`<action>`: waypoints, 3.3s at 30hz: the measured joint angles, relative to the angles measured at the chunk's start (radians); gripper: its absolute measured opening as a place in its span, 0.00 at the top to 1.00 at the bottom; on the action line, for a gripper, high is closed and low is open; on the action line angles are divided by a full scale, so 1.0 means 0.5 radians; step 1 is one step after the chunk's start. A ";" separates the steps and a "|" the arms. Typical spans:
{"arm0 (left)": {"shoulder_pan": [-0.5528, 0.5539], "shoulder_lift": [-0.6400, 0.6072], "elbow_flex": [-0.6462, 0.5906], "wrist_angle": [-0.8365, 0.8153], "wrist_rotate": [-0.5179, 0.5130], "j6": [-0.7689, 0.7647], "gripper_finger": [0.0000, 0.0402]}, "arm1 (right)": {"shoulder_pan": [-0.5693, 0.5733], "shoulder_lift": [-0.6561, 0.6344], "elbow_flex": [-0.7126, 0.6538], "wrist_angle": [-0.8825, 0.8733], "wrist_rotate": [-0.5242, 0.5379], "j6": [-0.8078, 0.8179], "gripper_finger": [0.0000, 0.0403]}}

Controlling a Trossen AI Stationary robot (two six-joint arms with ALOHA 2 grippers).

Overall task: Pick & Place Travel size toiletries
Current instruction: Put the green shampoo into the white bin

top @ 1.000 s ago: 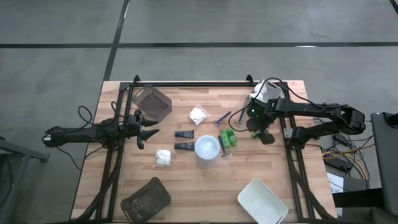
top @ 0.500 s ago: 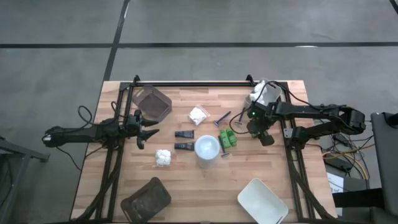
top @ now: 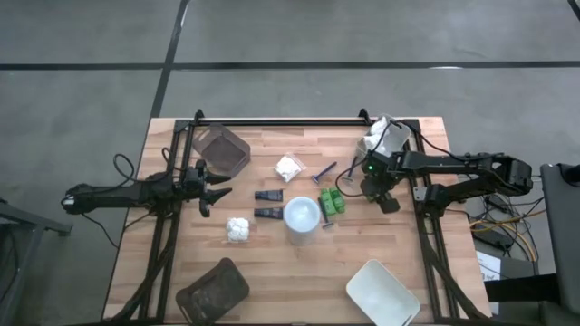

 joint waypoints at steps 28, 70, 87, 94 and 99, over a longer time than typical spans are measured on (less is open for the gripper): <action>0.000 0.001 0.000 0.000 0.000 -0.001 0.51 | 0.008 0.328 0.078 0.003 0.046 -0.055 0.60; 0.000 0.001 0.000 0.000 0.000 0.000 0.51 | 0.008 -0.162 0.220 -0.130 -0.134 0.483 0.75; 0.000 0.001 0.000 0.000 0.000 0.000 0.51 | 0.008 -0.580 0.220 -0.047 -0.314 0.761 0.76; 0.000 0.001 0.000 0.000 0.001 0.000 0.51 | 0.008 -0.592 0.220 -0.047 -0.368 0.740 0.75; 0.001 0.001 0.000 0.000 0.000 0.000 0.51 | 0.009 -0.625 0.220 -0.045 -0.540 0.740 0.75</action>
